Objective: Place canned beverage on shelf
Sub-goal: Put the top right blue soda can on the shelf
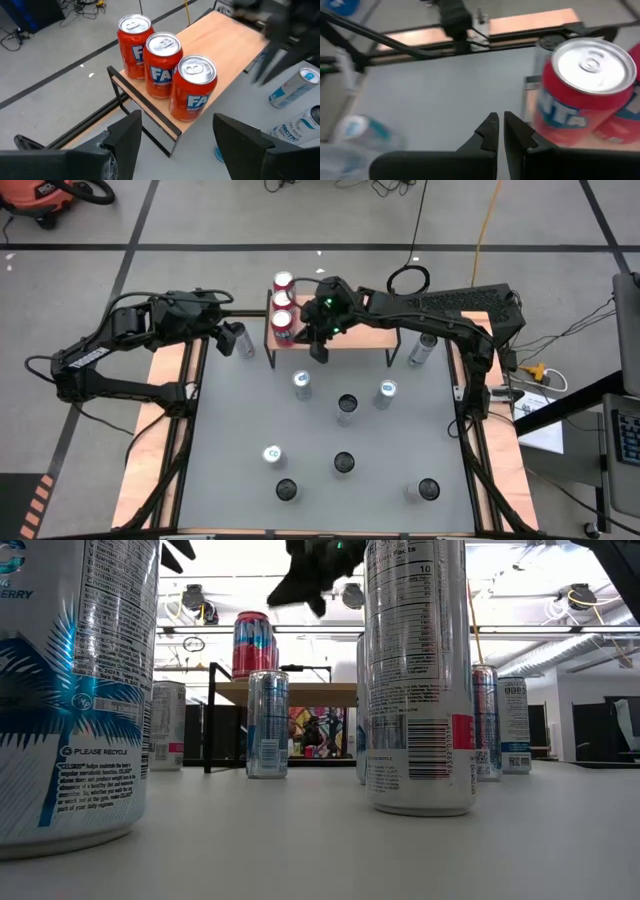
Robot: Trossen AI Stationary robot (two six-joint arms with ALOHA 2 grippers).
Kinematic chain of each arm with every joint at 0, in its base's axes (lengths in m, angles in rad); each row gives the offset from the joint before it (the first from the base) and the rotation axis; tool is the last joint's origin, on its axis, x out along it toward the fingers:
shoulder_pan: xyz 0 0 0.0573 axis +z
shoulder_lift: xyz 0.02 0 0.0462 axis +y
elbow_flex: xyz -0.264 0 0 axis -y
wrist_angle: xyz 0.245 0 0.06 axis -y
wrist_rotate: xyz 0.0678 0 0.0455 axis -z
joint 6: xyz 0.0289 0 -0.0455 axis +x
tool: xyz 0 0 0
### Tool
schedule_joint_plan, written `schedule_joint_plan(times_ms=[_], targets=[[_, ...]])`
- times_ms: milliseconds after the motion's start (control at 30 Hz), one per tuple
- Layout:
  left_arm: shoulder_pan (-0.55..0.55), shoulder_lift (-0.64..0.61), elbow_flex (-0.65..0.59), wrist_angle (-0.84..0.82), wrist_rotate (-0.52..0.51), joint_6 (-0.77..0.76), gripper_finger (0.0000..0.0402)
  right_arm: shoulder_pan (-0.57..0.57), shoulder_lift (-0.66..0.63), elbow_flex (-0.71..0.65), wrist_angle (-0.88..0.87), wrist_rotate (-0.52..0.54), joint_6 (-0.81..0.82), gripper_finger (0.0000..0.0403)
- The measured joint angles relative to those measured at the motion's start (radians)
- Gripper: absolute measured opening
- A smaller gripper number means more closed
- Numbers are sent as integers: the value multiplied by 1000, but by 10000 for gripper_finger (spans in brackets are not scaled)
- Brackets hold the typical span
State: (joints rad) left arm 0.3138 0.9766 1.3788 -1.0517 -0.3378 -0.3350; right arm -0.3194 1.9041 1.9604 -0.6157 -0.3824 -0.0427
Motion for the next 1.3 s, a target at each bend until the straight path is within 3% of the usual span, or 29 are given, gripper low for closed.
schedule_joint_plan(times_ms=[367, 633, 800, 900, 1100, 1300], targets=[[0, 8, 0, -48, 27, -25, 239, 48, -2, 392, -618, -14, 91, 0], [0, 9, 0, -57, 29, -52, 239, 67, -101, 369, -792, -8, 102, 0], [0, 11, 0, -57, 29, -94, 239, 66, -139, 369, -899, 92, 56, 0], [0, 15, 0, -57, 29, -125, 239, 66, -165, 369, -952, 95, 47, 0], [0, 34, 0, -57, 51, -170, 239, 104, -247, 342, -954, 94, 56, 0], [-7, 61, 0, -57, 118, -256, 239, 147, -378, 232, -937, 150, 75, 0]])
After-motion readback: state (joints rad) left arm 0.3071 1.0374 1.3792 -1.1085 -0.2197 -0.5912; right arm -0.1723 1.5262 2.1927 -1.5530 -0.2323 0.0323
